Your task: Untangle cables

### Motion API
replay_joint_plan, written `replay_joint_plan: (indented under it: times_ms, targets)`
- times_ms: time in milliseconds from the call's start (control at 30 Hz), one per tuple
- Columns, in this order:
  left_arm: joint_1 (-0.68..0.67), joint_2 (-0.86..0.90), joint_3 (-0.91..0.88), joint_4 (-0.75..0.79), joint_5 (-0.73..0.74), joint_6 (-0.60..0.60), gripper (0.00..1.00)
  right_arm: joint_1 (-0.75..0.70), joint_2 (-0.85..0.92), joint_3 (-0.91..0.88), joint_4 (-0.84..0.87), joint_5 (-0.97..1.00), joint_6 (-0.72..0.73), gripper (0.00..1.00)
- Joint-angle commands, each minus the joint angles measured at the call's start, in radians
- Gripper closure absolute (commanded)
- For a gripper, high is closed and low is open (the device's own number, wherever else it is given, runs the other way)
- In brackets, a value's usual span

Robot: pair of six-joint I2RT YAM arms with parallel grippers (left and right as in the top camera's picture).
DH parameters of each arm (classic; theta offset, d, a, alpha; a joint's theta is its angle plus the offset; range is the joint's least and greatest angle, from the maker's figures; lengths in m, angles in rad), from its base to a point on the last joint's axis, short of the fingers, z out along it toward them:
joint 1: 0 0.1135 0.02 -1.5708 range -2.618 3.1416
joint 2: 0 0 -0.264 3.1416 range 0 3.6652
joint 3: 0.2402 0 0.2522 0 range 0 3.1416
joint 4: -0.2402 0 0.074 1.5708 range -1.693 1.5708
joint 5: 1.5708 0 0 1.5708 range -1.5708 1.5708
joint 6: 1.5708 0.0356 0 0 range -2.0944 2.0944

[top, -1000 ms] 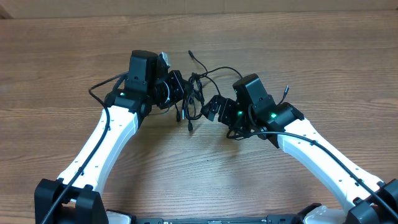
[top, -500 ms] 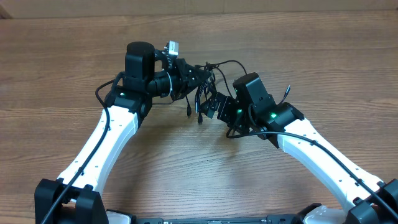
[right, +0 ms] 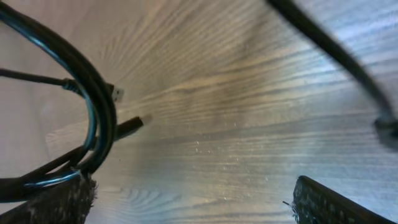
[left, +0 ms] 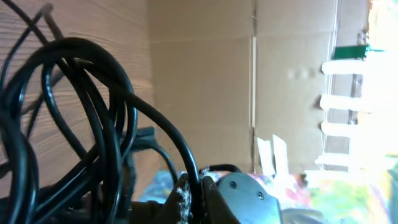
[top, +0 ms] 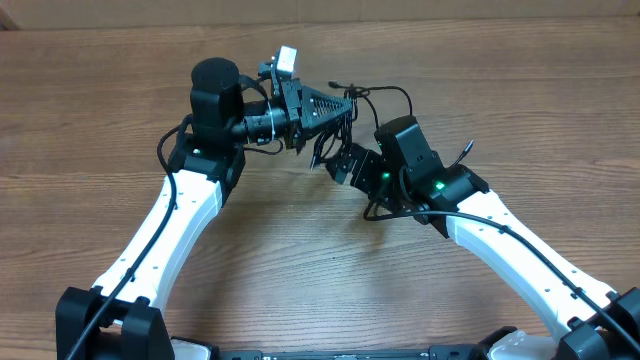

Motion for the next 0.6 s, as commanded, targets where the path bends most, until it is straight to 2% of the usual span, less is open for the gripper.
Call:
replay_joint_plan:
  times_ms: [0,267,400,533,567]
  targets:
    - [-0.008,-0.021,0.012,0.05,0.073,-0.081,0.96,0.008,0.003,-0.005,0.05,0.036,0.003,0.0]
    - [-0.008,-0.023,0.012,0.049,0.082,-0.091,0.96,-0.001,0.003,-0.005,0.138,0.08,0.114,0.0]
    - [-0.008,-0.023,0.012,0.053,0.083,-0.133,0.95,-0.003,0.005,-0.005,0.224,0.076,0.117,0.0]
    - [-0.013,-0.023,0.012,0.125,0.083,-0.183,0.96,-0.003,0.025,-0.005,0.269,0.077,0.116,0.0]
    - [-0.014,-0.023,0.012,0.182,0.083,-0.217,0.96,-0.003,0.047,-0.005,0.263,0.079,0.111,0.0]
